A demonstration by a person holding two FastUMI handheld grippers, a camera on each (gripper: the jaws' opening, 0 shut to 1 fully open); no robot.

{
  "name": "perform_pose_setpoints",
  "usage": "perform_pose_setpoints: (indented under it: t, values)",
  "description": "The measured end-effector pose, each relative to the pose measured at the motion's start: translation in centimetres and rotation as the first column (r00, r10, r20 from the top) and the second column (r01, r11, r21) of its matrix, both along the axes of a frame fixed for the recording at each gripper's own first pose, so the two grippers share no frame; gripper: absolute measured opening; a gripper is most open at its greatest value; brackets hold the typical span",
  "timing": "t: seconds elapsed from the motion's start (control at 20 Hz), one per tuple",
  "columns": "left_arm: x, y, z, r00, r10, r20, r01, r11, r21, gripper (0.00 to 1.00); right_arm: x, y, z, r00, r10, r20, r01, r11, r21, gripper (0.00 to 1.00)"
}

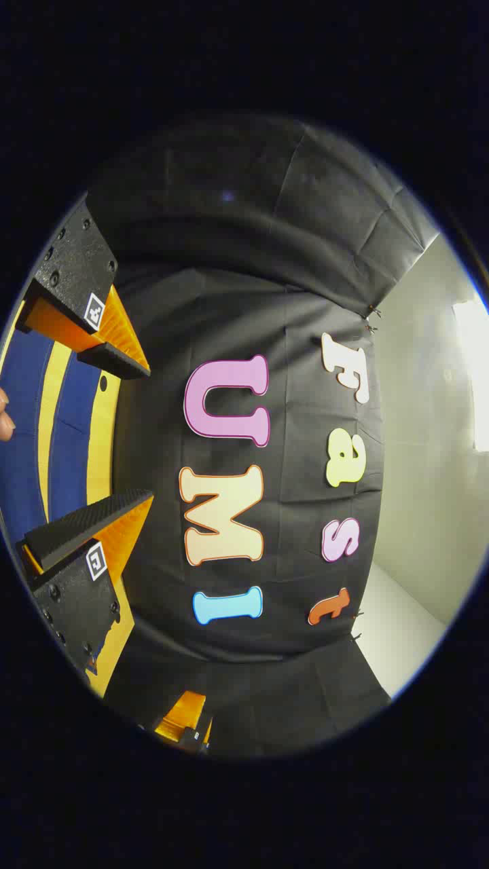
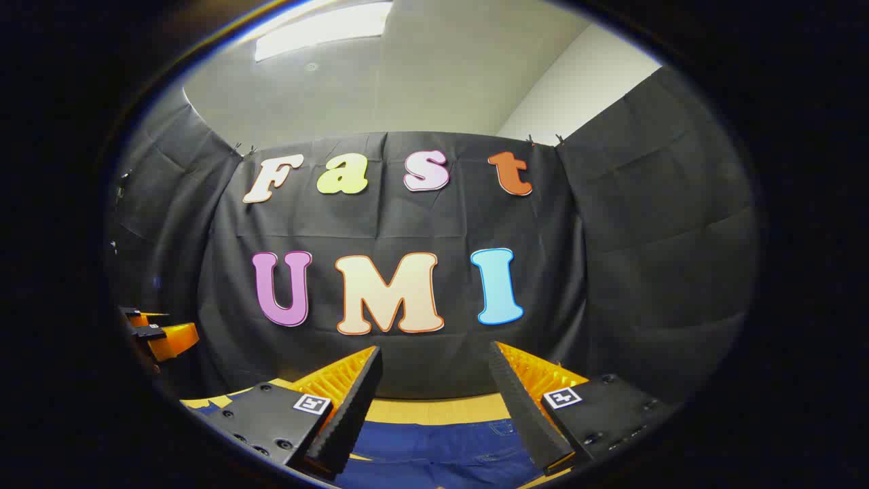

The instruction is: Grasp the waist and the cuffs of the jeans and fold them to make the two legs overlap; first hold the waist and fold one-third of the jeans toward the cuffs, then hold the cuffs and fold the remaining one-third in the same direction to finish folding.

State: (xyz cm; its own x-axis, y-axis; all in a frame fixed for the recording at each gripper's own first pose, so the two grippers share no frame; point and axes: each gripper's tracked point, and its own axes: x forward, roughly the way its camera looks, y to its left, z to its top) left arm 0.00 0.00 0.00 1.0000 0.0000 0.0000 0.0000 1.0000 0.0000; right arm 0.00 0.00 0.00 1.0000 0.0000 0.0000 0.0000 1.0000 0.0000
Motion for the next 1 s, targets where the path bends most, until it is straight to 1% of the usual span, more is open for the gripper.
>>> perform_pose_setpoints:
  t: [0.05, 0.1, 0.15, 0.2, 0.25, 0.3, 0.35, 0.4, 0.5, 0.55, 0.6, 0.65, 0.7, 0.75, 0.85, 0.9, 0.95, 1.0]
  values:
    - [-0.1, -0.1, -0.2, 1.000, 0.000, -0.001, 0.000, 1.000, 0.009, 0.98, -0.1, -0.1, 0.0, 1.000, 0.000, -0.002, 0.000, 1.000, -0.001, 0.97]
    - [-0.2, -0.2, -0.2, 1.000, -0.001, -0.002, 0.001, 1.000, 0.018, 0.97, 0.0, -0.2, 0.1, 1.000, -0.001, 0.001, 0.001, 1.000, -0.003, 1.00]
    - [-0.3, -0.2, -0.2, 1.000, -0.001, -0.005, 0.001, 1.000, 0.026, 0.96, 0.0, -0.3, 0.2, 1.000, -0.002, 0.005, 0.002, 1.000, -0.008, 0.98]
    - [-0.2, -0.2, -0.4, 1.000, 0.000, -0.006, 0.000, 1.000, 0.031, 0.97, 0.0, -0.3, 0.2, 1.000, -0.003, 0.007, 0.003, 1.000, -0.013, 0.97]
    - [-0.2, -0.3, -0.5, 1.000, 0.000, -0.009, 0.000, 1.000, 0.032, 0.96, 0.0, -0.3, 0.3, 1.000, 0.000, 0.010, 0.001, 1.000, -0.015, 1.00]
    - [-0.3, -0.3, -0.7, 1.000, 0.002, -0.013, -0.002, 1.000, 0.028, 0.96, 0.0, -0.2, 0.4, 1.000, 0.001, 0.013, 0.000, 1.000, -0.015, 1.00]
    - [-0.4, -0.3, -0.7, 1.000, 0.003, -0.017, -0.003, 1.000, 0.020, 0.98, -0.1, -0.2, 0.5, 1.000, 0.002, 0.013, -0.002, 1.000, -0.015, 0.98]
    - [-0.5, -0.3, -0.9, 1.000, 0.006, -0.021, -0.005, 1.000, 0.014, 0.98, 0.0, -0.2, 0.4, 1.000, 0.002, 0.014, -0.002, 1.000, -0.016, 1.00]
    - [-0.5, 0.1, -1.1, 1.000, 0.014, -0.027, -0.014, 1.000, 0.007, 0.96, -0.2, -0.2, 0.5, 1.000, 0.005, 0.013, -0.005, 1.000, -0.019, 1.00]
    - [-0.6, 0.3, -1.2, 0.999, 0.018, -0.031, -0.018, 1.000, 0.005, 0.96, -0.2, -0.1, 0.5, 1.000, 0.011, 0.015, -0.010, 1.000, -0.021, 0.97]
    - [-0.6, 0.3, -1.5, 0.999, 0.017, -0.037, -0.017, 1.000, 0.000, 0.97, -0.2, 0.1, 0.6, 1.000, 0.013, 0.019, -0.013, 1.000, -0.024, 0.98]
    - [-0.7, 0.4, -1.5, 0.999, 0.014, -0.039, -0.014, 1.000, -0.009, 0.96, -0.2, 0.1, 0.7, 1.000, 0.012, 0.020, -0.012, 0.999, -0.029, 1.00]
    - [-0.8, 0.5, -1.7, 0.999, 0.016, -0.044, -0.017, 1.000, -0.011, 0.99, -0.2, 0.1, 0.5, 1.000, 0.015, 0.020, -0.014, 0.999, -0.034, 0.97]
    - [-0.7, 0.7, -1.8, 0.999, 0.019, -0.049, -0.019, 1.000, -0.008, 0.97, -0.3, 0.3, 0.4, 1.000, 0.017, 0.018, -0.017, 0.999, -0.034, 0.98]
    - [-0.9, 1.0, -2.1, 0.998, 0.016, -0.058, -0.016, 1.000, 0.000, 0.96, -0.4, 0.6, 0.4, 1.000, 0.020, 0.013, -0.020, 0.999, -0.030, 0.97]
    - [-1.1, 1.1, -2.5, 0.998, 0.011, -0.064, -0.011, 1.000, 0.005, 0.99, -0.4, 0.6, 0.3, 1.000, 0.021, 0.010, -0.021, 0.999, -0.027, 0.97]
    - [-1.2, 1.3, -2.7, 0.997, 0.003, -0.073, -0.002, 1.000, 0.011, 0.97, -0.4, 0.8, 0.2, 1.000, 0.022, 0.006, -0.021, 0.999, -0.027, 1.00]
    - [-1.3, 1.6, -3.2, 0.997, -0.002, -0.082, 0.004, 1.000, 0.022, 0.97, -0.6, 0.8, 0.0, 1.000, 0.022, 0.002, -0.022, 0.999, -0.027, 0.95]
